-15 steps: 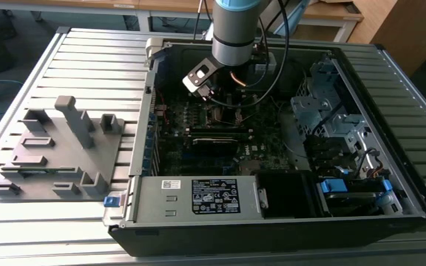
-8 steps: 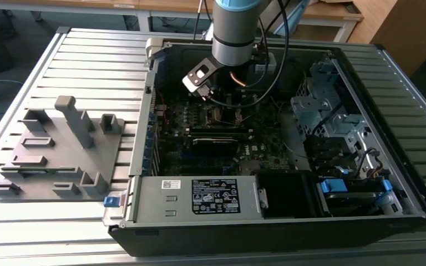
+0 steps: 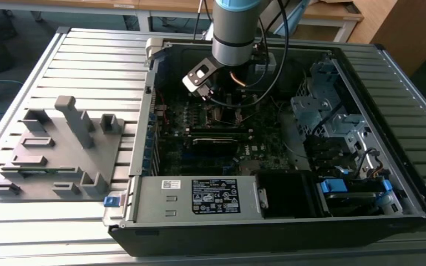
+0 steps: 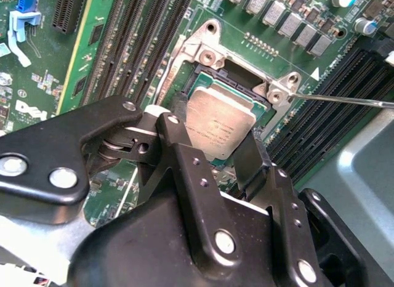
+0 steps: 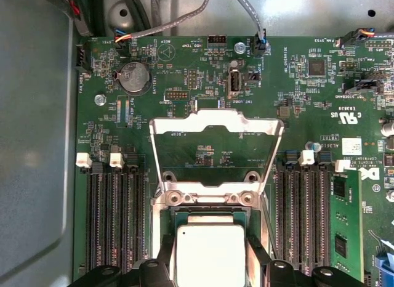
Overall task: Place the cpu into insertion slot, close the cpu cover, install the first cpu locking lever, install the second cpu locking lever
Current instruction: 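Place the cpu into insertion slot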
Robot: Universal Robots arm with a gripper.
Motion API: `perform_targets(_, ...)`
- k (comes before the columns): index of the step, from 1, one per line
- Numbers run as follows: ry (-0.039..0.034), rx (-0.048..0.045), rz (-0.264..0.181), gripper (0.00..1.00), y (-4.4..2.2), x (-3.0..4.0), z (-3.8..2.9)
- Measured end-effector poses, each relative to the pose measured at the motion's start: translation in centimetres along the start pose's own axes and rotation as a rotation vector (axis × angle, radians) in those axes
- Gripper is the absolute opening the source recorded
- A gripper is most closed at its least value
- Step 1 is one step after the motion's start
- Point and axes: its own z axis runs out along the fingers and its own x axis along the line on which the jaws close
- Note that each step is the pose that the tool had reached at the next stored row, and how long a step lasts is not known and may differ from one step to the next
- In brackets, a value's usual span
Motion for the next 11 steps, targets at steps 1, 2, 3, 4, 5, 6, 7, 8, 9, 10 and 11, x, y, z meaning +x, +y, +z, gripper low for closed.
perform_targets(1, 0.0, 0.0001, 0.0, 0.54, 0.0, 0.01, 0.0)
perform_targets(2, 0.0, 0.0001, 0.0, 0.54, 0.0, 0.01, 0.0)
perform_targets(3, -0.0001, 0.0001, 0.0, 0.54, 0.0, 0.01, 0.01)
perform_targets(4, -0.0001, 0.0001, 0.0, 0.54, 0.0, 0.01, 0.02)
perform_targets(5, 0.0, 0.0001, 0.0, 0.54, 0.0, 0.02, 0.04)
perform_targets(6, 0.0, 0.0, 0.0, 0.54, 0.0, 0.02, 0.07)
perform_targets(7, 0.0001, 0.0, 0.0, 0.54, 0.0, 0.02, 0.1)
perform_targets(8, 0.0, 0.0001, 0.0, 0.54, 0.0, 0.02, 0.12)
perform_targets(9, -0.0002, 0.0002, 0.0, 0.54, -0.01, 0.01, 0.13)
perform_targets(10, -0.0002, 0.0002, 0.0, 0.54, -0.01, 0.01, 0.14)
perform_targets(11, -0.0003, 0.0002, 0.0, 0.54, -0.01, 0.01, 0.14)
